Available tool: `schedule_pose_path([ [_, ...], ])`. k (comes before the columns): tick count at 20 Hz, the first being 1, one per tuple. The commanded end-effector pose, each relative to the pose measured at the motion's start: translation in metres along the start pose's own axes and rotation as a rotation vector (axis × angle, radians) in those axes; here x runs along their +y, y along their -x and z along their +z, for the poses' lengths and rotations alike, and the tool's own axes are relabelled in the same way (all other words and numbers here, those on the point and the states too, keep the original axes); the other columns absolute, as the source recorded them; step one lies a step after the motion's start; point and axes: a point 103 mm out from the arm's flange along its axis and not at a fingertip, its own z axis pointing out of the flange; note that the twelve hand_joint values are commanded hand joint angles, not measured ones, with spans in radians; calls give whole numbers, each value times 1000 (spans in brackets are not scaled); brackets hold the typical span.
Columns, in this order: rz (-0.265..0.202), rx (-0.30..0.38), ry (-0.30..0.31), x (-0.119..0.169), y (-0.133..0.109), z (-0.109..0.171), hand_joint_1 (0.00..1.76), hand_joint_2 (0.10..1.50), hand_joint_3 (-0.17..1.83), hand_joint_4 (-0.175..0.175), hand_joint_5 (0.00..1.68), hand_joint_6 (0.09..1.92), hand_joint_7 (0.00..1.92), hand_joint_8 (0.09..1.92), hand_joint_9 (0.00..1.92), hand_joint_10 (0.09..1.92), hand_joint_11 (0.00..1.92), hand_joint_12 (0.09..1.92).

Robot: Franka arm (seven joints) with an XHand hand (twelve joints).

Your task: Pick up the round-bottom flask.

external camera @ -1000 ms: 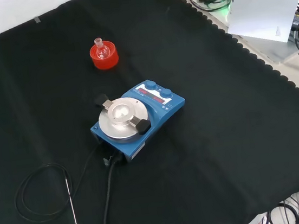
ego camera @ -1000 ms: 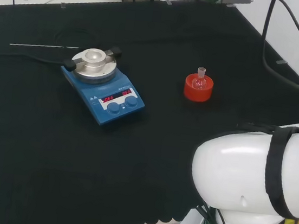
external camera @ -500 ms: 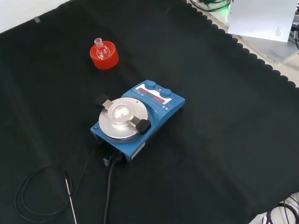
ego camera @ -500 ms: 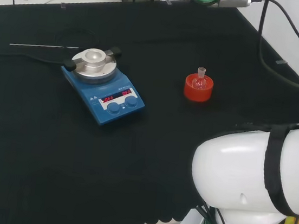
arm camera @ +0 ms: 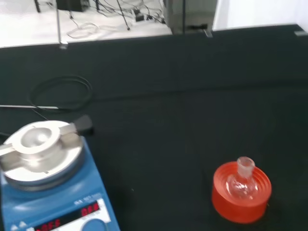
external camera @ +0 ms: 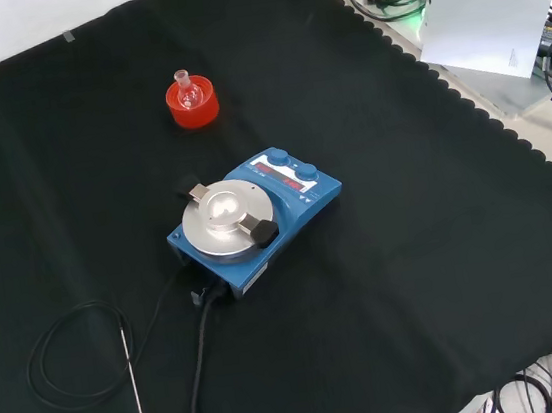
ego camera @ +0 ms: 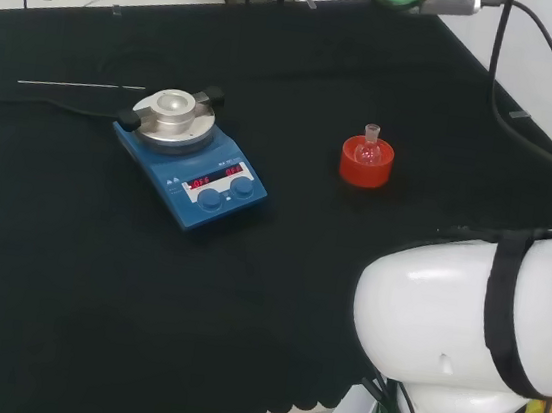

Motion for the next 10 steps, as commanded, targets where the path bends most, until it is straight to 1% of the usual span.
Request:
schedule_pose_path([
  [1,102,16,-76,42,52,63,127,1299,270,-35,392,191,89,637,228,705,74,1399],
  [5,109,31,-67,66,65,93,145,1299,262,-32,392,190,99,640,239,707,76,1401],
  [7,128,85,-82,79,70,108,202,1280,247,-32,407,198,117,647,261,712,79,1402],
  [8,135,96,-98,85,71,117,245,1260,236,-35,416,200,125,651,271,714,83,1404],
  [10,144,95,-125,95,72,134,322,1217,217,-38,422,199,134,656,286,716,94,1404],
])
